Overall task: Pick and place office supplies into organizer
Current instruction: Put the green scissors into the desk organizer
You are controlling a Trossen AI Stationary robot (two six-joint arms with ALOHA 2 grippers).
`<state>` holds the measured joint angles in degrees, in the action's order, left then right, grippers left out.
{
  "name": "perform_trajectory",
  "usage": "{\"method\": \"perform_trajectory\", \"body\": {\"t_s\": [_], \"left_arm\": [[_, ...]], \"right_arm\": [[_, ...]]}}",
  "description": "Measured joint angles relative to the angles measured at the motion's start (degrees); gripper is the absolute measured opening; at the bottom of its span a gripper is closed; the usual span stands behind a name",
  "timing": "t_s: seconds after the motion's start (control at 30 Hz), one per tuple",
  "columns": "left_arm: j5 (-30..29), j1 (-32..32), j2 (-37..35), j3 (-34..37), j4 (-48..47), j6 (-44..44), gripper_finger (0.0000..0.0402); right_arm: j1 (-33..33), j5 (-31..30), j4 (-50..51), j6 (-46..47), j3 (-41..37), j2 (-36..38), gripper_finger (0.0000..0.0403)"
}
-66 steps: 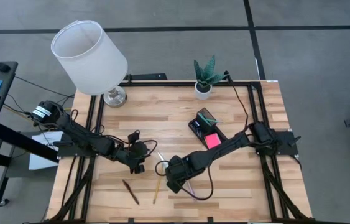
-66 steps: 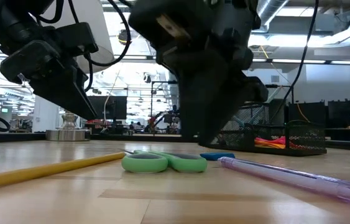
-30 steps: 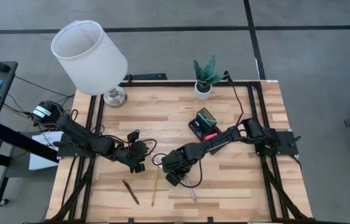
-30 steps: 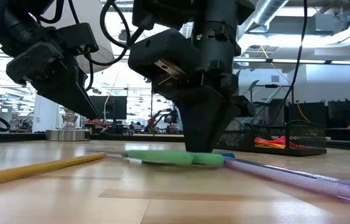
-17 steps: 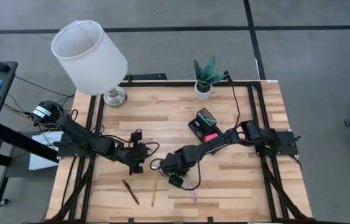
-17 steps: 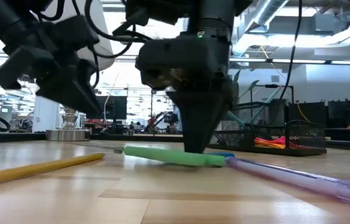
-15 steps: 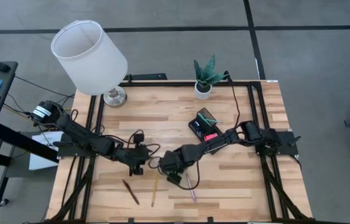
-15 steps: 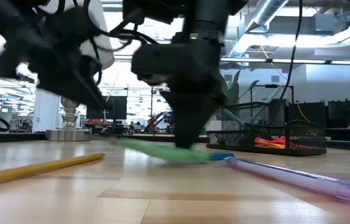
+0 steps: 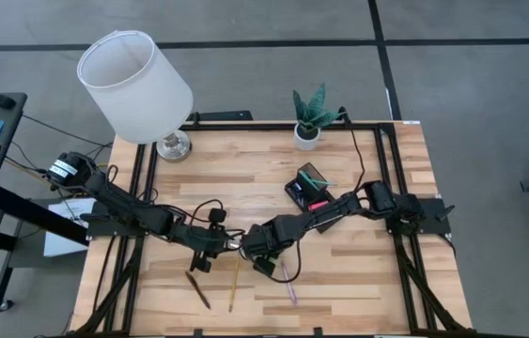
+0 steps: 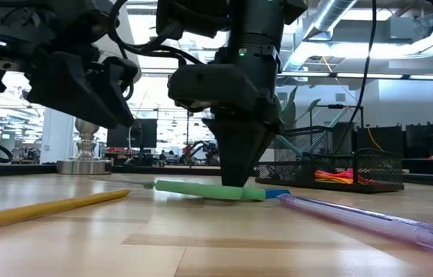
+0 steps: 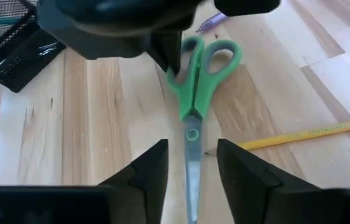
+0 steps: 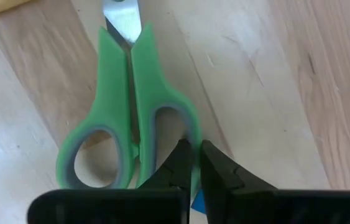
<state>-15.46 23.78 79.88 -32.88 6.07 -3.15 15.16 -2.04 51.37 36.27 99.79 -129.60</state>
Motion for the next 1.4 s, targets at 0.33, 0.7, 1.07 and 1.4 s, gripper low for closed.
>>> {"method": "perform_trajectory", "body": {"t_s": [0.33,0.7,1.07,1.4], "left_arm": [[-1.52,0.06,6.79,0.00,3.89,0.44,0.0198],[-7.40,-0.01,16.02,-1.11,13.54,-0.42,0.0182],[-6.79,-0.03,15.98,-4.41,13.90,-1.30,0.0181],[-3.41,-0.01,15.89,-4.81,13.89,-0.32,0.0181]], "right_arm": [[0.28,-5.36,-2.63,-0.37,0.00,0.07,0.0007],[0.93,-6.21,-4.69,-2.49,0.02,0.31,0.0007],[-0.84,-5.56,-10.40,-3.99,0.63,0.24,0.0001],[-1.15,-5.35,-10.35,-5.18,0.63,0.28,0.0000]]}}
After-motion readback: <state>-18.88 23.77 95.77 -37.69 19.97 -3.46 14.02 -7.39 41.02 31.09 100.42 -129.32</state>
